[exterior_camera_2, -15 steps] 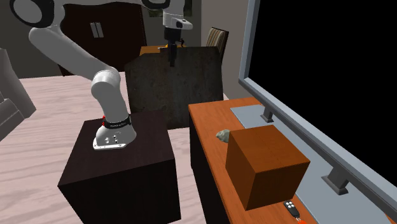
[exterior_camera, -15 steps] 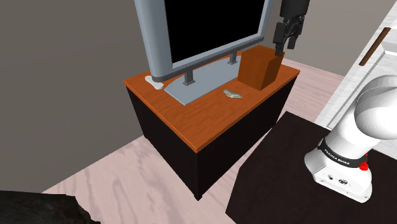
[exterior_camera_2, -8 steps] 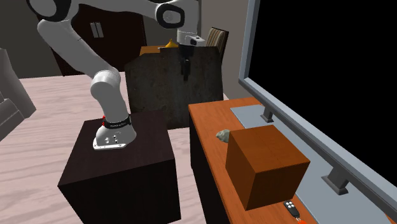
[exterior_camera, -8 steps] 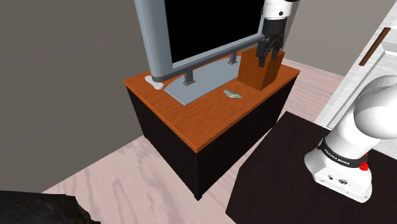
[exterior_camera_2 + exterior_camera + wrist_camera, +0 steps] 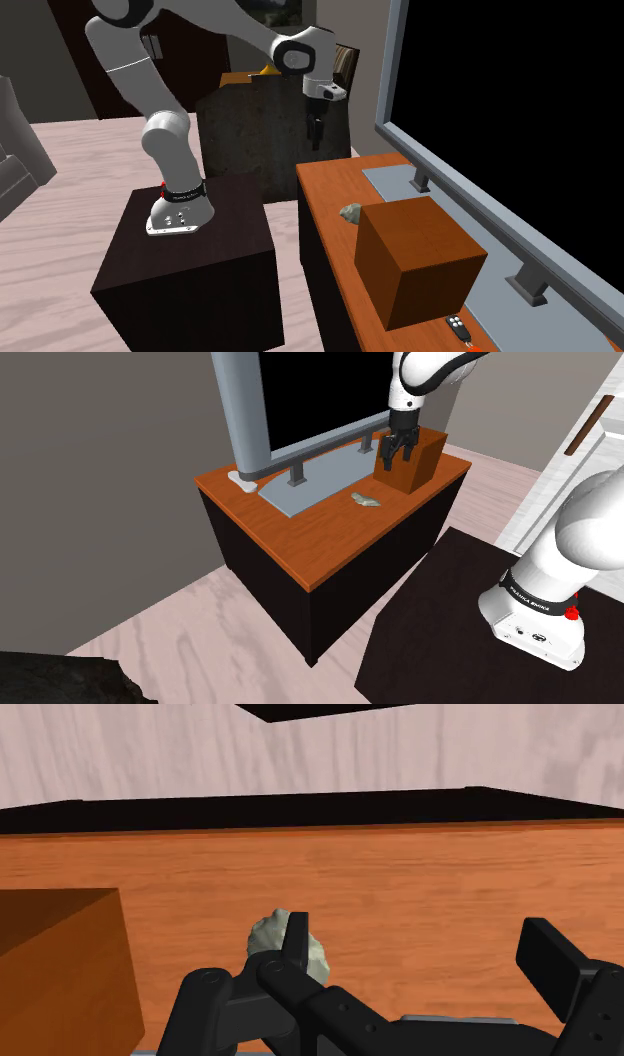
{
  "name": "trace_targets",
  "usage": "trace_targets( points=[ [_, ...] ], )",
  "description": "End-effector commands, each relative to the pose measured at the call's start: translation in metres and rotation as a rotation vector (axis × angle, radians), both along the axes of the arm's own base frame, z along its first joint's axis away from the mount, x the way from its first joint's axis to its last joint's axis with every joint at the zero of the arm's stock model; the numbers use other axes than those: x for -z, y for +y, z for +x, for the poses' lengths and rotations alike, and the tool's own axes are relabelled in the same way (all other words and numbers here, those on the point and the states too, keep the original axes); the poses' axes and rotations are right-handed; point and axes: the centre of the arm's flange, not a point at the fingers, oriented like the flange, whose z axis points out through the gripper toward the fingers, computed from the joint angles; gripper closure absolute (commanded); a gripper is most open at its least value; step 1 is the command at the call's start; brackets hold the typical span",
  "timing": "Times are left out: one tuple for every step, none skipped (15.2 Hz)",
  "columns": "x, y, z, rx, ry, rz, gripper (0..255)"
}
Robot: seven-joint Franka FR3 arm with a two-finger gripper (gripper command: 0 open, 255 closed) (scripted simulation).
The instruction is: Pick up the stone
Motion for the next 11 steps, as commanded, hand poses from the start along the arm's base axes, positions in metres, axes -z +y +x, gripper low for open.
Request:
trace_targets(
  points=[
    [0.022, -0.01, 0.012, 0.006, -0.008, -0.003, 0],
    [0.032, -0.014, 0.02, 0.009, -0.011, -0.004, 0],
    [0.041, -0.018, 0.028, 0.013, -0.014, -0.005, 0],
    [0.05, -0.023, 0.036, 0.016, -0.017, -0.006, 0],
    [0.06, -0.027, 0.044, 0.019, -0.02, -0.007, 0],
    [0.069, -0.031, 0.052, 0.022, -0.023, -0.009, 0],
    [0.078, -0.035, 0.059, 0.025, -0.026, -0.01, 0],
    [0.087, -0.039, 0.067, 0.028, -0.029, -0.011, 0],
    [0.096, -0.044, 0.075, 0.031, -0.032, -0.012, 0],
    [0.106, -0.048, 0.083, 0.034, -0.034, -0.013, 0],
    [0.115, -0.052, 0.091, 0.037, -0.037, -0.014, 0]
  ],
)
